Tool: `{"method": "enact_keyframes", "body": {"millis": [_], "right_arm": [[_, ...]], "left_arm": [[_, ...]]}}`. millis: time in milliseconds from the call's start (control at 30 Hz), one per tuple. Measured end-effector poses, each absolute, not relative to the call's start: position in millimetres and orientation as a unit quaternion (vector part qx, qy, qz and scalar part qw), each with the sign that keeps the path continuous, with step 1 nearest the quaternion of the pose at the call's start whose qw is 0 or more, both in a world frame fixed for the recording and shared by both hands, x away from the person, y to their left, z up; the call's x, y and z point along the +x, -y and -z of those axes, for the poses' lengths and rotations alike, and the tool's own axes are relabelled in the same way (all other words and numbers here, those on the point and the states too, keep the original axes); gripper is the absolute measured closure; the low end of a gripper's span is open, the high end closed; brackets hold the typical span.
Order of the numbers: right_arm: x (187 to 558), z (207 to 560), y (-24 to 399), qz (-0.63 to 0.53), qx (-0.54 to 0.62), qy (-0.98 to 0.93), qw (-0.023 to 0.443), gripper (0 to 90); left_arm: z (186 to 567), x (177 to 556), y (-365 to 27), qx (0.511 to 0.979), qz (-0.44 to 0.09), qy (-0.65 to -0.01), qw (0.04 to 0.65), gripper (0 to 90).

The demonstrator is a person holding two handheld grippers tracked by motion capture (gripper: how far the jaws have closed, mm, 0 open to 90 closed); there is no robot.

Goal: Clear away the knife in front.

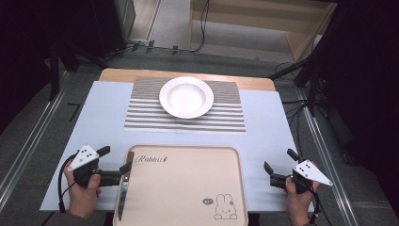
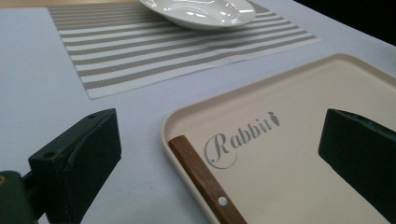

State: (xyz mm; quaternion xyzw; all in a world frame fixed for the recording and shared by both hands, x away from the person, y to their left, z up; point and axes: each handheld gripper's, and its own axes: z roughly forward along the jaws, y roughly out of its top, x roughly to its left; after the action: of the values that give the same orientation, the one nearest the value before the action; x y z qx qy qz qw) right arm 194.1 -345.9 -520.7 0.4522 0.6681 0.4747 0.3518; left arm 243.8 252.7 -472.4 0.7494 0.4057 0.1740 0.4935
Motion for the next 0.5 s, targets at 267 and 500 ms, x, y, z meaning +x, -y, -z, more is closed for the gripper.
{"method": "enact_keyframes", "body": {"millis": [267,500], "right_arm": [[194.2,520.7,345.8,-0.475,0.452,-0.668,0.352,0.0],[194.2,520.7,345.7,-0.474,0.453,-0.668,0.352,0.0]], "left_arm": [[472.7,243.7,-272.5,0.737,-0.184,-0.422,0.495,0.0],[473.4,243.9,-288.8,0.726,-0.192,-0.435,0.497,0.0]]}}
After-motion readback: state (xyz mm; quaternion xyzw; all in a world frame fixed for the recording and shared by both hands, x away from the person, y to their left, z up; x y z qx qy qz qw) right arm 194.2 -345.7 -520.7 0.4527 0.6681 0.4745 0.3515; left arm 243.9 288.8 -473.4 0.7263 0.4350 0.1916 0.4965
